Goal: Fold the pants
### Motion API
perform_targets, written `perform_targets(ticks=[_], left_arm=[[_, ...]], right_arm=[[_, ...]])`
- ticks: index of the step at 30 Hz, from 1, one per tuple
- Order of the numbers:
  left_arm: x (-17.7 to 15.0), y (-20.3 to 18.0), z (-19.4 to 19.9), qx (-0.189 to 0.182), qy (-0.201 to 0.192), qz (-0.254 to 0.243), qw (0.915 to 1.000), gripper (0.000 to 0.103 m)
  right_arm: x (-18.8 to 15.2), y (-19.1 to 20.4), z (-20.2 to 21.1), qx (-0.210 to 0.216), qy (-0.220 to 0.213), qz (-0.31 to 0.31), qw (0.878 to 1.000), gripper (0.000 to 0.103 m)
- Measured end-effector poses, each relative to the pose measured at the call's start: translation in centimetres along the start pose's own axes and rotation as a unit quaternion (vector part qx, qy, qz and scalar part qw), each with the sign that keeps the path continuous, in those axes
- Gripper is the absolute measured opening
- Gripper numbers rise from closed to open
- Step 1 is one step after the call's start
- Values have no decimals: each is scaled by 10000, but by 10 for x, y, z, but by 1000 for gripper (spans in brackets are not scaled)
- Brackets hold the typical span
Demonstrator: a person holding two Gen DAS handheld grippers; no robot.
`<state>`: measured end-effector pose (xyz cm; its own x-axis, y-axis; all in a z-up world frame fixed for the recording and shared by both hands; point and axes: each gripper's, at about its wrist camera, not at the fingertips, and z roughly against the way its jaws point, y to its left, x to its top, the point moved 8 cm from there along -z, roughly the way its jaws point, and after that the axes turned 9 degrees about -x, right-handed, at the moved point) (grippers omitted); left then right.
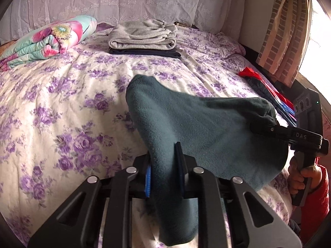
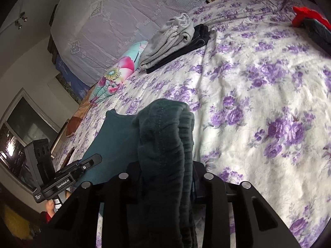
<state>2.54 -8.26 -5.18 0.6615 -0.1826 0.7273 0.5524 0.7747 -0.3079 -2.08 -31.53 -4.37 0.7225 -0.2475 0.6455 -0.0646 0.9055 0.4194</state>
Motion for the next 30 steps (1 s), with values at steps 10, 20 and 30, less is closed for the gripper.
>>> perform_targets(ticks=[10, 20, 30], left_arm=[[121, 5, -19, -194, -131, -342, 9991, 11], [351, 91, -113, 1257, -626, -612, 9882, 14], [307, 171, -199, 1846, -230, 150, 9824, 73]], right_arm=[[148, 41, -26, 143, -350, 730, 9966, 27], [389, 29, -170, -486, -889, 711, 9923, 37], [367, -45, -190, -1275, -1605, 224, 9785, 69]])
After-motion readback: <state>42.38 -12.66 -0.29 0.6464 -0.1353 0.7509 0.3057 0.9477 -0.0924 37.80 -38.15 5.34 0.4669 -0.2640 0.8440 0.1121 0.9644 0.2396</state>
